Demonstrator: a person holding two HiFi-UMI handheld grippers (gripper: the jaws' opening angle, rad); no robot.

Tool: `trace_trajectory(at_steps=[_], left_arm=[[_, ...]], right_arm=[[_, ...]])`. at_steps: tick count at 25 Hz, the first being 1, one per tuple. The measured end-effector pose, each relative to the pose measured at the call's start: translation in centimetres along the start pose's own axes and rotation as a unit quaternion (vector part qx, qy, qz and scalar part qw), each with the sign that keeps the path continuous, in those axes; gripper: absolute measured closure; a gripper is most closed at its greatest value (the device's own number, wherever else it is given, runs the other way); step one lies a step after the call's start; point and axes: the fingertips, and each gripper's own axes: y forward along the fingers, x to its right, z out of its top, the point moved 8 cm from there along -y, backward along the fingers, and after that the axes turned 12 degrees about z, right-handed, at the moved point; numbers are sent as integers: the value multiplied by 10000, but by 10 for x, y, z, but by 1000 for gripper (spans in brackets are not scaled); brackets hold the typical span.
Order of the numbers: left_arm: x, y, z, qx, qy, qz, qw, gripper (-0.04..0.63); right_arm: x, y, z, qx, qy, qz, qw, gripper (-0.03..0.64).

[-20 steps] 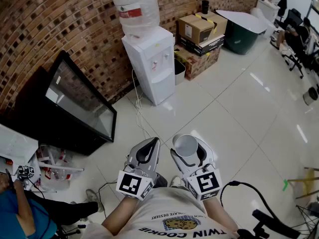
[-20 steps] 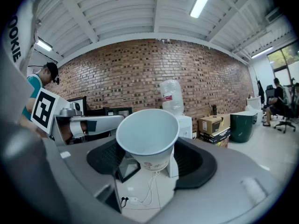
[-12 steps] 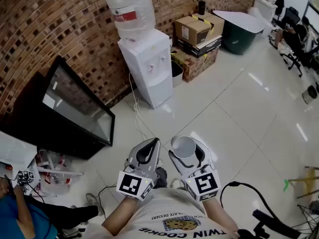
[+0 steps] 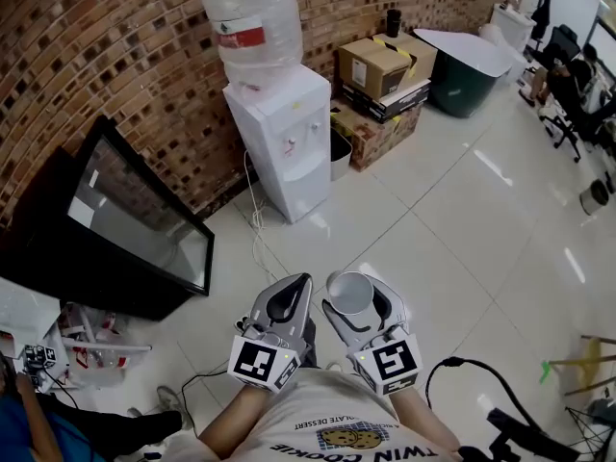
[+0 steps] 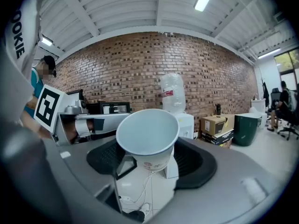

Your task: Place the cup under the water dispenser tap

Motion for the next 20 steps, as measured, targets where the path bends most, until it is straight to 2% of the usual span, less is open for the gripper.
trace_trajectory(at_steps=[20], left_arm=[[-122,129,0,-370,-400,8,9985,604]], right_arm=[[79,154,40,-498,90,57,9987,285]])
